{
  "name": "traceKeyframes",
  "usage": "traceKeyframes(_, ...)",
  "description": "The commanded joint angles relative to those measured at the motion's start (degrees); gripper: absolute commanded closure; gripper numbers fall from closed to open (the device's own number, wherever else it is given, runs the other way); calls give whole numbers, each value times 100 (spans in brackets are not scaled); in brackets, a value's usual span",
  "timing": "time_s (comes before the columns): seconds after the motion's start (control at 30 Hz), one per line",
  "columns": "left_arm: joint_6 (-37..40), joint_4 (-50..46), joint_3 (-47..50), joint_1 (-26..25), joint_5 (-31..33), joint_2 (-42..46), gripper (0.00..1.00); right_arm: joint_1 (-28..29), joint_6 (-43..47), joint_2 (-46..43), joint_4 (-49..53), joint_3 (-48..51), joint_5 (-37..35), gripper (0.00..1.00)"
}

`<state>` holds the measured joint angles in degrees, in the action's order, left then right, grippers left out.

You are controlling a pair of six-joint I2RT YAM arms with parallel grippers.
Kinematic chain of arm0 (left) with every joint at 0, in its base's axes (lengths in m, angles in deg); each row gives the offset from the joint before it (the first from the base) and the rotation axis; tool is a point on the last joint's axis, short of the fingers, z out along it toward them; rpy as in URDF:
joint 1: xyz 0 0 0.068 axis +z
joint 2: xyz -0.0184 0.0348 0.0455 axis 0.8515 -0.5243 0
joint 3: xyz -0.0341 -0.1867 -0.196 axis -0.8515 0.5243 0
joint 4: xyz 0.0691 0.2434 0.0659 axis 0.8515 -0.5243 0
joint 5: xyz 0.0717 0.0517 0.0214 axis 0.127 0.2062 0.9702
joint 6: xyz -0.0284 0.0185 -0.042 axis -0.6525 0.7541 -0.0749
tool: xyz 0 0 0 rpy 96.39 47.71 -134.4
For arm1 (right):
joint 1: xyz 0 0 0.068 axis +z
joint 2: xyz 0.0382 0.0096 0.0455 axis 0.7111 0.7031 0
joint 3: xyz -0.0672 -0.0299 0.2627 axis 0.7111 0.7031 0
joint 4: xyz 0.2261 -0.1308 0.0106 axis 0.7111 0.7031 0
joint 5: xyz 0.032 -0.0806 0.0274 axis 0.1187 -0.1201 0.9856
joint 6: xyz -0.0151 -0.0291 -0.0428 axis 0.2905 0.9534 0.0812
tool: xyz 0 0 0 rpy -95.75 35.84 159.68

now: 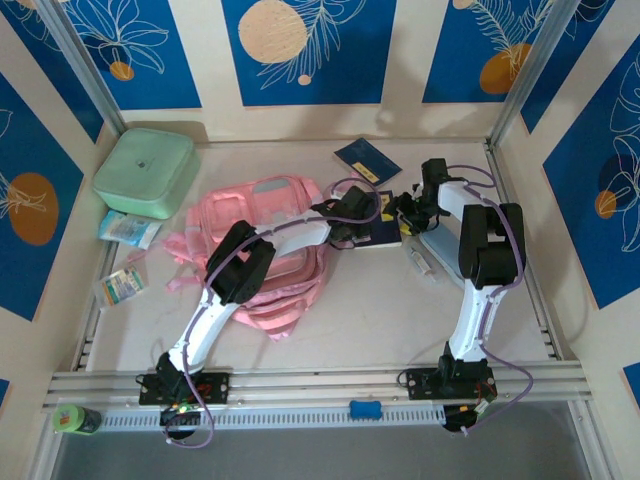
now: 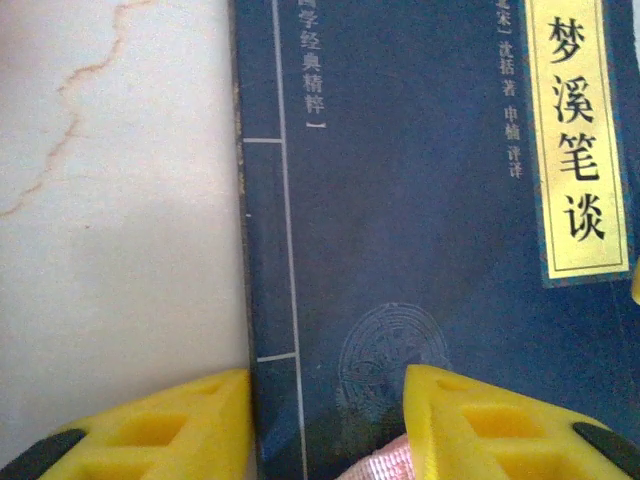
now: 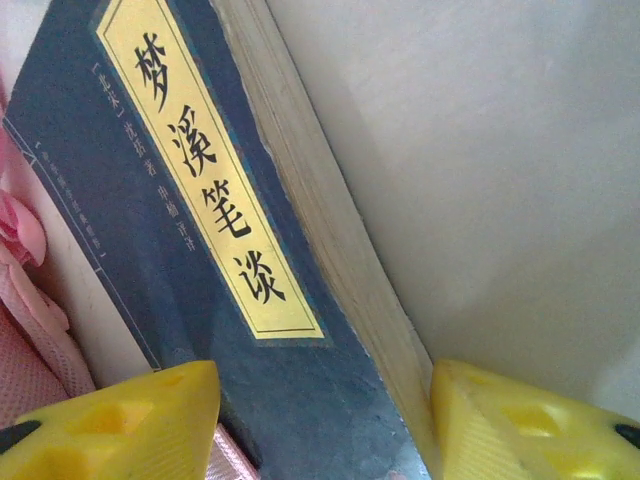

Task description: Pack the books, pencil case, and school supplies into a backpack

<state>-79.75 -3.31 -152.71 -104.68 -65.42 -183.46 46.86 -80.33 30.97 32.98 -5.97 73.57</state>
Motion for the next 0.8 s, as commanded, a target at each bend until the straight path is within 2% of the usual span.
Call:
traceKeyframes(0.0,14,227,34,78,-235,-280,59,66,89,-300,69,-36,610,44)
traceKeyframes(0.27,71,165,84,112,-232,-216,61,13,205,-723,58,125,862,49)
traceKeyframes(0.5,84,194,147,113,-242,-159,61,-82,320,-621,164,176,1243,58)
traceKeyframes(0.77,89,243,165,113,-309,-115,61,-47,496,-599,409,25,1153,62)
